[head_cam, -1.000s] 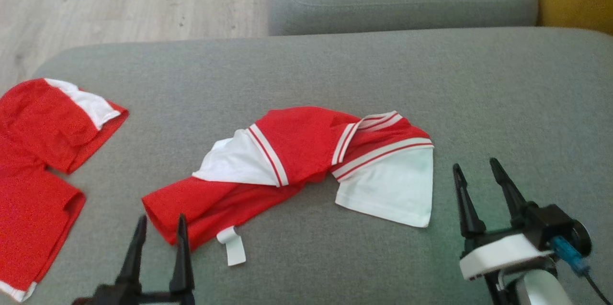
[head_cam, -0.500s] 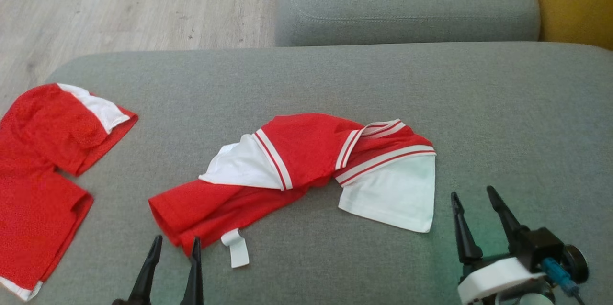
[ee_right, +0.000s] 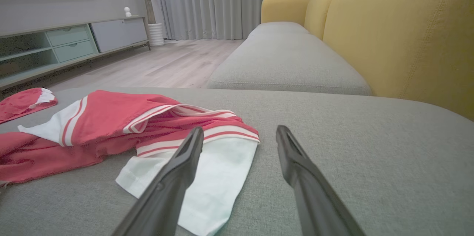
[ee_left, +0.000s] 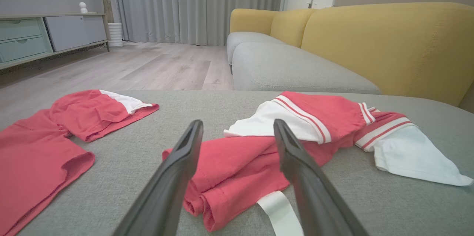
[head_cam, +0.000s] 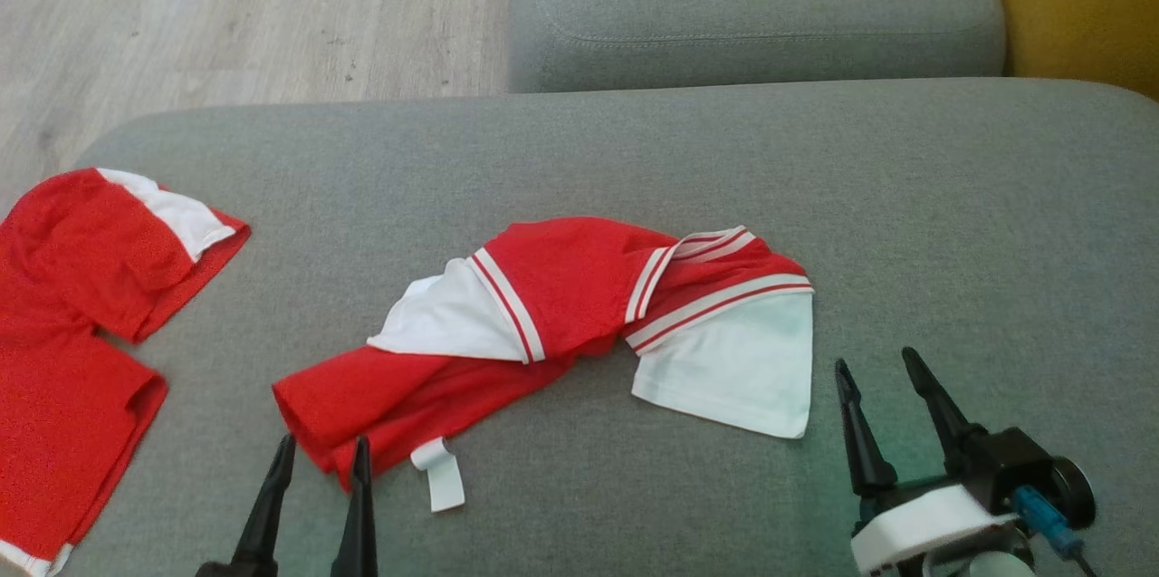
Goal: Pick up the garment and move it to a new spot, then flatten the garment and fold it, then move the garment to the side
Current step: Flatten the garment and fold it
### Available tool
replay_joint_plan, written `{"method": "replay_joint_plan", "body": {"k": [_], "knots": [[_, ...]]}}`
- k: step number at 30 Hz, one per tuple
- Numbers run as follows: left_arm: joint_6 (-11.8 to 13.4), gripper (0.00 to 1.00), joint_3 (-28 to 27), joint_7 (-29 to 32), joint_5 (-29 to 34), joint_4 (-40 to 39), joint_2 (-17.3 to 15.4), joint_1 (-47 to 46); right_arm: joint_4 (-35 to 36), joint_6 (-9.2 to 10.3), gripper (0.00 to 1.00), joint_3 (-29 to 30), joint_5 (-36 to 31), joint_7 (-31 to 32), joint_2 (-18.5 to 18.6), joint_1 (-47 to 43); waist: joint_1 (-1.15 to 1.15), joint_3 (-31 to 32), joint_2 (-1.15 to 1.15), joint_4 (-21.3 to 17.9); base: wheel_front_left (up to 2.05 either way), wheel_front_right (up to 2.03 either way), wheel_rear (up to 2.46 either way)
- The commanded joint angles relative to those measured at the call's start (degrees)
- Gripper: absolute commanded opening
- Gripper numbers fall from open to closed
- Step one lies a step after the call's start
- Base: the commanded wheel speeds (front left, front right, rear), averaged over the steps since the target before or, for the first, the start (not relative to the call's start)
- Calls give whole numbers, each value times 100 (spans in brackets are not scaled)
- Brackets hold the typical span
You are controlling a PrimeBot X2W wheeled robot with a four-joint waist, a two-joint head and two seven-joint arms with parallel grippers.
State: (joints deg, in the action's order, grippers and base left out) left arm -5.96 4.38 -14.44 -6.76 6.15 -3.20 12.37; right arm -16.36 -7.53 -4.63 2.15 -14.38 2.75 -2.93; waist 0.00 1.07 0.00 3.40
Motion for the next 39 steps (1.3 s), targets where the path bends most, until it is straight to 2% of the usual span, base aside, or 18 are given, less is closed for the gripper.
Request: {"method": "replay_joint_plan", "body": {"k": [1,4,8,12,17,24,29,39], "knots": [[40,100,-126,-55,10,-209,31,-74,227,4,100,-166,47,-62,25,264,0,1,0,-10,0,0,0],[90,100,-102,-56,-42,-81,32,-4,275,4,100,-234,69,-62,24,307,0,-2,0,-31,0,0,0],[69,100,58,-56,-179,521,32,12,84,4,100,-369,78,39,45,364,0,-39,0,-37,0,0,0],[51,100,188,137,-416,1117,32,-270,-135,4,100,-369,42,406,42,469,0,-174,0,-24,0,0,0],[147,100,226,407,-470,1673,32,-791,-441,4,100,-356,-71,898,29,659,0,-438,0,-21,0,0,0],[255,100,217,524,-585,2063,32,-1195,-835,4,100,-506,23,1455,16,969,0,-734,0,-42,0,0,0],[288,100,269,586,-622,2288,8,-1354,-1000,4,100,-717,272,1485,14,1145,0,-846,0,0,0,0,0],[358,100,266,475,-687,2408,-21,-1484,-1141,4,100,-813,323,1368,13,1262,0,-893,0,46,0,0,0]]}}
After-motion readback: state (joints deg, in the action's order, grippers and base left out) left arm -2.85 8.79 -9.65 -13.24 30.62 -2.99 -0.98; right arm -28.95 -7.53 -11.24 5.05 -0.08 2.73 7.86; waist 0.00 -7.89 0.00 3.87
